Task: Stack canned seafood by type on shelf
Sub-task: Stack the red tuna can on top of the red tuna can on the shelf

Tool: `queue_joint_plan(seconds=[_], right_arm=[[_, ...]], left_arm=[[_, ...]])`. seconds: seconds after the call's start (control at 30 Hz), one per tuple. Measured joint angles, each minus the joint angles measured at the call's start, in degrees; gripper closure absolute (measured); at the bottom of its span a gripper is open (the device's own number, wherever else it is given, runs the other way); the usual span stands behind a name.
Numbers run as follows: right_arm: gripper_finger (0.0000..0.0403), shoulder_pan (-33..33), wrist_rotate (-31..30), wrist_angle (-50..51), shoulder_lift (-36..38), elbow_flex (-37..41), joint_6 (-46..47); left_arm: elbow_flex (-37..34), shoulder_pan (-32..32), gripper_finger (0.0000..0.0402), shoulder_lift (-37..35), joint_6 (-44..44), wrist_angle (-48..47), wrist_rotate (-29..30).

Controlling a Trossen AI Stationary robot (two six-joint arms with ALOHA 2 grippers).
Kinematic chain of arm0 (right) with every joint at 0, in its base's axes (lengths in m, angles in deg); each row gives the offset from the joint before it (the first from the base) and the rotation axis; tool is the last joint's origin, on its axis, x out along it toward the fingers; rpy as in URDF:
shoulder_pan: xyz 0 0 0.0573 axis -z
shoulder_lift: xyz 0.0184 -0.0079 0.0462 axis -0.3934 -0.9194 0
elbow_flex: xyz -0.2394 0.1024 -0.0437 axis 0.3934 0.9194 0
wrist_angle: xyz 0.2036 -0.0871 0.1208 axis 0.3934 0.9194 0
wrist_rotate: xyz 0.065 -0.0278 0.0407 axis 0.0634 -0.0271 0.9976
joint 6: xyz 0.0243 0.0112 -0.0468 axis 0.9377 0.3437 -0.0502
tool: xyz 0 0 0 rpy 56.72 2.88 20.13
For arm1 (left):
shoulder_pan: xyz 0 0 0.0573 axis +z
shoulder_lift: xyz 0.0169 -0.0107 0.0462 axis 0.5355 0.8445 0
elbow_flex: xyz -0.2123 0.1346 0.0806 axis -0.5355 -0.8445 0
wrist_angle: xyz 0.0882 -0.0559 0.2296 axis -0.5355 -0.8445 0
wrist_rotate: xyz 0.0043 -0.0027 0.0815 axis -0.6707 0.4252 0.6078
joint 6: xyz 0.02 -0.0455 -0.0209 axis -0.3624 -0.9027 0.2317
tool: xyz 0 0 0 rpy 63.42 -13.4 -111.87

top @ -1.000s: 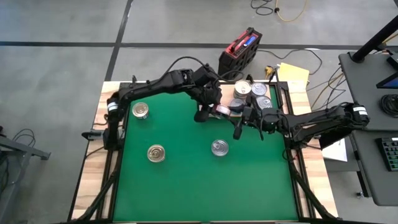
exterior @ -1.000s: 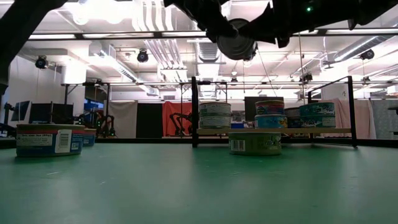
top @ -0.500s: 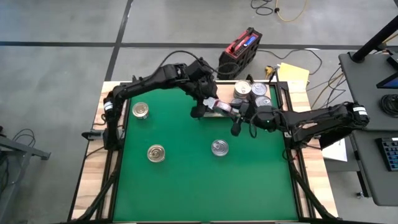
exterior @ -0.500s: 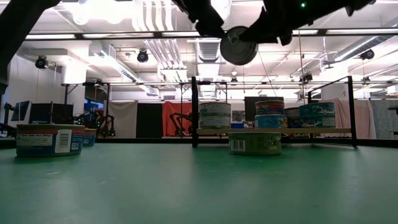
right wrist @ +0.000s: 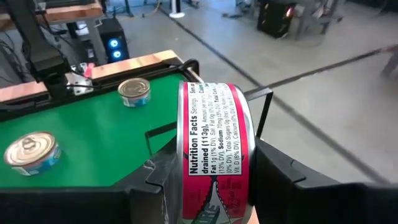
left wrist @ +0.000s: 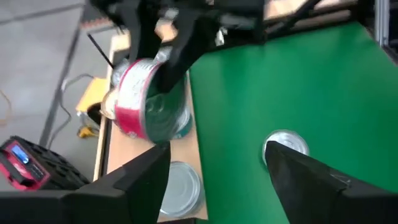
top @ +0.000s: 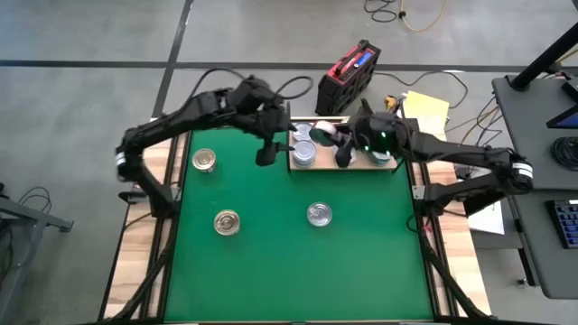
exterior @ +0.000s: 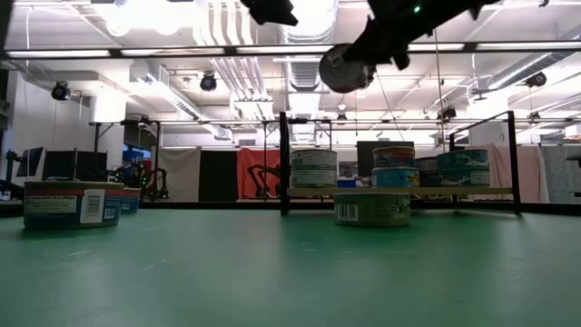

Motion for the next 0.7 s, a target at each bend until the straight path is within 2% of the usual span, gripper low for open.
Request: queue_joint_plan(seconds=[0.17, 0.33, 0.57, 0.7], right_arm=[[0.0267, 6.25, 8.87, 1.00, -5.35, -4.34, 1.79], [0.0267, 10.41, 13.38, 5.46, -12.39, -11.09, 4.77], [0.0267, 14.35, 18.77, 13.11, -21.52, -21.26, 8.90], [0.0267, 16.36, 21.55, 15.26, -25.35, -25.37, 11.97]], left_arm=[[-16.50, -0.97, 0.0171, -11.17, -4.79, 11.61, 6.27], [-30.17, -3.07, 0.0172, -21.64, -7.03, 21.74, 12.65], [-43.67, -3.20, 0.0172, -33.58, -8.03, 31.26, 16.01], [-48.69, -3.20, 0.0172, -38.01, -6.29, 36.60, 16.68]])
